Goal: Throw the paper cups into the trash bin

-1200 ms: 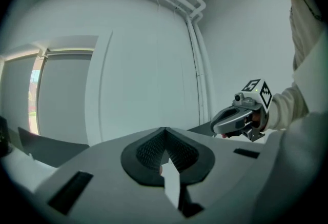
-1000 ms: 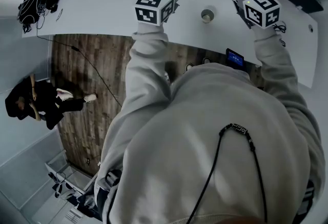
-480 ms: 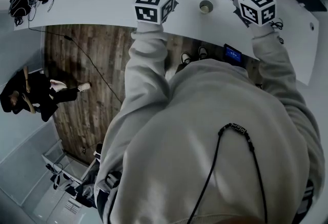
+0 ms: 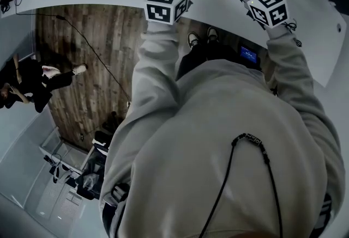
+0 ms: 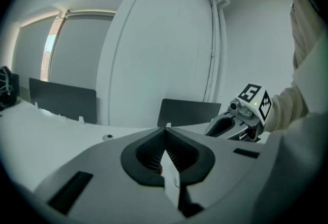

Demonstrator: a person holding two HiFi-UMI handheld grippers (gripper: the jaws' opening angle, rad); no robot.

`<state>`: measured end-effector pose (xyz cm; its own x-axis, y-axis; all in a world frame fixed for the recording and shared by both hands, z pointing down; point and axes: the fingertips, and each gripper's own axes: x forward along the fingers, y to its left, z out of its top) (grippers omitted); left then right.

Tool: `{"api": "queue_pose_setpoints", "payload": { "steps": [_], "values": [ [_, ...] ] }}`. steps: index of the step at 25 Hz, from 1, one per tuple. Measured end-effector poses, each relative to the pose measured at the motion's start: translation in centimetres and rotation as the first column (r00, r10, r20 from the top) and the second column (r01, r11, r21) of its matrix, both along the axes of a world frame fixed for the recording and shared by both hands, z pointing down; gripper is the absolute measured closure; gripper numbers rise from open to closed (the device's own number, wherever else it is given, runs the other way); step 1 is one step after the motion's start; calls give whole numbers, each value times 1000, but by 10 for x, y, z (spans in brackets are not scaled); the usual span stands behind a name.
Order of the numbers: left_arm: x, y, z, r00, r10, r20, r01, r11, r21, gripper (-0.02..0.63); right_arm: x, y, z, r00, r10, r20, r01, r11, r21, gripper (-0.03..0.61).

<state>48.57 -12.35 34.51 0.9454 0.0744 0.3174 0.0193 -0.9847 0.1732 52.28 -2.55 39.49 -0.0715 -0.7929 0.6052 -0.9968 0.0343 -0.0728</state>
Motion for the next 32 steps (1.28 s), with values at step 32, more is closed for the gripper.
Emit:
{"api": "queue_pose_setpoints", "payload": {
  "steps": [32],
  "values": [
    [-79, 6, 119, 983, -72, 167, 102, 979, -174, 618, -22, 17, 162, 998, -26, -58, 5, 942, -336, 537]
  ]
}}
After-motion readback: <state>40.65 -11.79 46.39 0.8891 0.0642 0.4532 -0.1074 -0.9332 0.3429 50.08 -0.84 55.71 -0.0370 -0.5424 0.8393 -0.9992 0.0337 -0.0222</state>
